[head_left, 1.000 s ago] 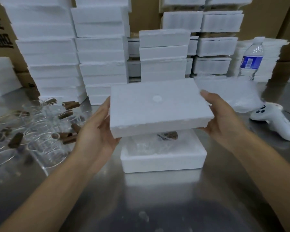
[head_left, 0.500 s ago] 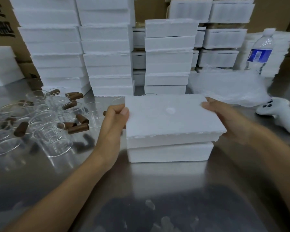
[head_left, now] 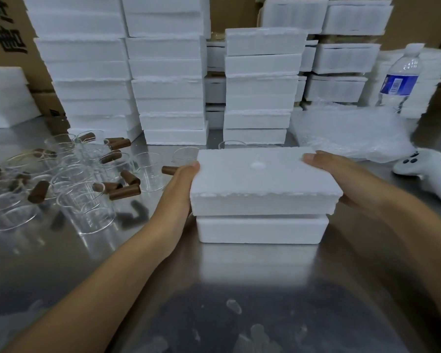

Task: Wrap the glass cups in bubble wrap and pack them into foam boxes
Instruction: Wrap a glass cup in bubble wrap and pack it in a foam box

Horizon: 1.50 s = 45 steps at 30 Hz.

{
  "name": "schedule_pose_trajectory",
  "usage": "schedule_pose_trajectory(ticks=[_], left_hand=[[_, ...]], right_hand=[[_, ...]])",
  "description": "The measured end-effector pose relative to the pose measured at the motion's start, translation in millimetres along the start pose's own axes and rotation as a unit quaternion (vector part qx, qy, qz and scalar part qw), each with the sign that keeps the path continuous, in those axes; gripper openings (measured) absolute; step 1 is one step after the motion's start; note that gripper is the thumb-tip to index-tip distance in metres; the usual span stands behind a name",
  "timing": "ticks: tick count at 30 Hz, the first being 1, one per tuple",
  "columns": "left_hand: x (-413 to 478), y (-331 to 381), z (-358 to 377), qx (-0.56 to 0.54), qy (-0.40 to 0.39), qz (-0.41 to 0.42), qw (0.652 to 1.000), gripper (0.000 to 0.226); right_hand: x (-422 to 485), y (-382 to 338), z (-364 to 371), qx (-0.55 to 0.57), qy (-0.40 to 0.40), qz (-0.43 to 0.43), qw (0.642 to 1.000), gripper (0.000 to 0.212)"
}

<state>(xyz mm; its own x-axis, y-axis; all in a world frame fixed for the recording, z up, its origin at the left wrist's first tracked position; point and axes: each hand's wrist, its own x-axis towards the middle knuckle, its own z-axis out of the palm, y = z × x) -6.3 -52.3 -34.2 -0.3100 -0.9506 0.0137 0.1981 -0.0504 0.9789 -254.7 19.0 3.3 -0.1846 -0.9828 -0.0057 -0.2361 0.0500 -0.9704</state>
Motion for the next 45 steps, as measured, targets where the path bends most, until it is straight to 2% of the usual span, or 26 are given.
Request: schedule_pose_trajectory(ticks=[5,8,10,14,19,22,24,29,33,37,41,44,45], left_hand=[[-1,3,-1,0.005,-0.012,-0.007,1.0,0.031],[0,4,-2,0.009,-0.019,0.022,1.0,0.029],[2,4,-3,0.017,-0.029,0.045,0.998,0.028],[4,1,-8,0.033,-0.047,0.054,0.997,0.03],[8,-2,-12,0.024,-0.053,0.05,0.997,0.035],[9,-4,-13,0.03,-0.055,0.051,0.997,0.035],[9,-5,-13,0.035,-0.051,0.057,0.997,0.03],[7,-2,-10,0.057,-0.036,0.056,0.996,0.025],[4,1,-8,0.057,-0.036,0.044,0.997,0.026],[1,4,-7,0.031,-0.04,0.022,0.998,0.03],[-6,6,-2,-0.033,-0.077,-0.022,0.996,0.037],[-12,13,2,-0.073,-0.111,-0.047,0.99,0.039],[-13,14,3,-0.079,-0.112,-0.057,0.989,0.041]], right_hand=[[1,5,-4,-0.008,-0.015,0.036,0.999,0.066],[1,6,-6,0.005,-0.026,0.073,0.997,0.061],[1,8,-9,0.001,-0.029,0.094,0.995,0.066],[-1,12,-10,0.024,-0.064,0.125,0.99,0.056],[-3,13,-10,0.03,-0.057,0.127,0.99,0.065],[-2,13,-8,0.035,-0.061,0.13,0.989,0.049],[-2,13,-6,0.034,-0.05,0.129,0.99,0.047],[-6,11,0,0.029,-0.028,0.136,0.99,0.06],[-15,7,4,0.01,-0.007,0.127,0.992,0.073],[-26,6,10,0.077,-0.009,0.121,0.99,0.064],[-43,11,4,0.097,-0.015,0.113,0.989,0.073],[-61,15,5,0.106,0.001,0.105,0.989,0.05],[-65,15,8,0.109,0.011,0.106,0.988,0.049]])
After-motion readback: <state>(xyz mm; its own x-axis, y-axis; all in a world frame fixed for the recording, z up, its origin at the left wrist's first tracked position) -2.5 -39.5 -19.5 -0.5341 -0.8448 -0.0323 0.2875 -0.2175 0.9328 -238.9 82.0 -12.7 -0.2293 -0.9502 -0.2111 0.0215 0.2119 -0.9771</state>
